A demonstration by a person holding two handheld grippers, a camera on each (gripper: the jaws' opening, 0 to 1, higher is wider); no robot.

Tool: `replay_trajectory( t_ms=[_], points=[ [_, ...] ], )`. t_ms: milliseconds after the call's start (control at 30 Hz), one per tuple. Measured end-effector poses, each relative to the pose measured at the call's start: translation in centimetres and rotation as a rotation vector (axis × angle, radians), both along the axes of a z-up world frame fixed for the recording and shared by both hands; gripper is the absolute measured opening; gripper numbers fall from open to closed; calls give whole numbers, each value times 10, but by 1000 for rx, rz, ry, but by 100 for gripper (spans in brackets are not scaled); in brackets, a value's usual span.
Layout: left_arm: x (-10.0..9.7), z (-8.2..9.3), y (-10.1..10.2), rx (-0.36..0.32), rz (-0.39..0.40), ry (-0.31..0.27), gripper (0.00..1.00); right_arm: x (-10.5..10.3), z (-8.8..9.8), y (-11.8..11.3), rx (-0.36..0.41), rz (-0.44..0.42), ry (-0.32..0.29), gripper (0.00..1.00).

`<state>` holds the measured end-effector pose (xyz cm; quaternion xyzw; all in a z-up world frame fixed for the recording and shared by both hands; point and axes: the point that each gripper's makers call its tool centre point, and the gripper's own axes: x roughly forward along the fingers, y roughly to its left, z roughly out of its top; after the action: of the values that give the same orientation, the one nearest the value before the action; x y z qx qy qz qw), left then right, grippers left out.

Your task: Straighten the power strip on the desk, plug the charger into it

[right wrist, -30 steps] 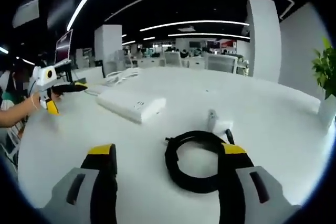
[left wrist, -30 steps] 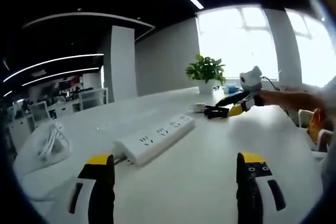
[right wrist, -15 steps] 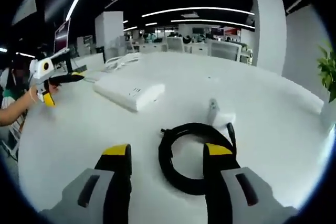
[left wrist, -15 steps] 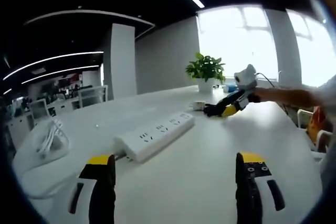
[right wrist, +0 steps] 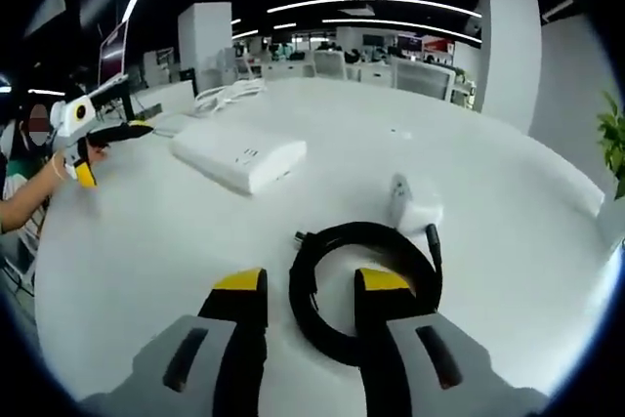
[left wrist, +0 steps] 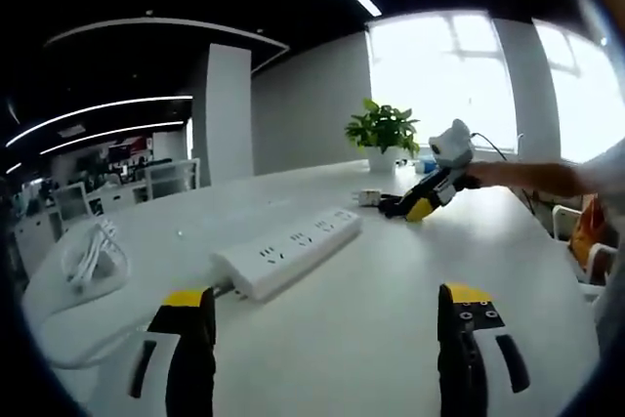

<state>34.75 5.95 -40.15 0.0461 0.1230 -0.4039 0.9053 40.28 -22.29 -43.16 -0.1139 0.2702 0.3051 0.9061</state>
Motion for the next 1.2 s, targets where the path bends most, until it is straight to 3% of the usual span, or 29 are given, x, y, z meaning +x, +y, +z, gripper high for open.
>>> replay_trajectory(
  t_ms=[67,400,567,867,967,1200],
  points=[
    [0,-1,0,5,0,1,96,3,0,-3,-6,-6,-3,24],
    [-4,-5,-5,22,-9,3,95,-2,0,3,-26,33,-13,14],
    [-5,-3,-6,16,-14,0,95,-3,0,7,-57,58,-32,11],
    [-5,-1,-5,18,-13,-5,95,-8,1,9,-41,62,-19,8],
    [-5,-1,-4,15,-11,-3,95,-8,5,10,8,54,-5,8],
    [-5,-1,-1,9,-5,0,95,-2,30,12,237,-22,41,7]
  ],
)
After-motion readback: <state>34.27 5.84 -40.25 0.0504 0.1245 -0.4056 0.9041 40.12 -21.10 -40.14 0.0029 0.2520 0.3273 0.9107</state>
